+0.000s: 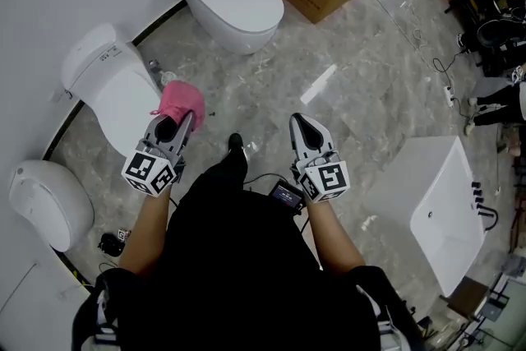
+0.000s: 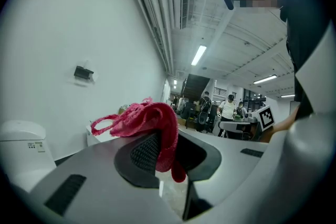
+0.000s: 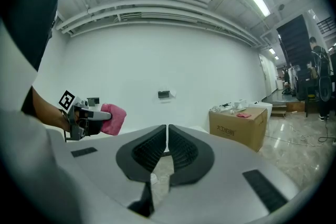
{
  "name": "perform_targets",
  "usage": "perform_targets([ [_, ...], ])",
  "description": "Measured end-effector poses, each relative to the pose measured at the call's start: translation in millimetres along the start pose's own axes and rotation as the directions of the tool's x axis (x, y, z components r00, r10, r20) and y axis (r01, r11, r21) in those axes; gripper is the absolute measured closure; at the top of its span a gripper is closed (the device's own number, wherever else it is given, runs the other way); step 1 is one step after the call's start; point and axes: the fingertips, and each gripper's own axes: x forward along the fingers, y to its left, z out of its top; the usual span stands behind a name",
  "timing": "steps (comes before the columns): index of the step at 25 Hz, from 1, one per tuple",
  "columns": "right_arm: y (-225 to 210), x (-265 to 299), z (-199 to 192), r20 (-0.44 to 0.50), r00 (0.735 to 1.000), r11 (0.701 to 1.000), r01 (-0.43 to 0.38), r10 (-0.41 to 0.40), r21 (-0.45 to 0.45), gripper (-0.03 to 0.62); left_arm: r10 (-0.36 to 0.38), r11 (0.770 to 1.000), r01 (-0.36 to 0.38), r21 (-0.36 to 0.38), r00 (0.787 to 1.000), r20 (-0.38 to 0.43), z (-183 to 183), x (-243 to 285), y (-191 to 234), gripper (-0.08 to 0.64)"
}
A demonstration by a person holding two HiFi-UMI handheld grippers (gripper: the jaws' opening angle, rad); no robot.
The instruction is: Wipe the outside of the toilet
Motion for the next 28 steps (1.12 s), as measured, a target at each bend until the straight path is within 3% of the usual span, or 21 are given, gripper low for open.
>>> perform_targets([
  [5,-27,57,22,-0.022,0.999,0.999,-0.030,0.030,-0.029,0.555,0.019,1.000,-0.019,-0.024,1.000,-0.002,9,45,41,0.480],
  [14,-82,155,54,-0.047,0.998,0.994,-0.050,0.045,-0.099,0.554,0.055,0.998,-0.055,-0.001,0.998,-0.007,23,124,103,0.480],
  [21,-108,212,74,-0.027,0.996,0.994,-0.085,0.083,-0.073,0.555,0.074,0.996,-0.073,-0.059,0.997,0.027,40,158,131,0.480],
  [25,-137,241,74,-0.042,0.993,0.992,-0.110,0.108,-0.061,0.555,0.120,0.990,-0.116,-0.086,0.992,0.042,42,183,141,0.480],
  [28,-149,272,68,-0.054,0.984,0.983,-0.174,0.170,-0.064,0.554,0.165,0.983,-0.162,-0.088,0.986,0.030,42,202,155,0.480],
])
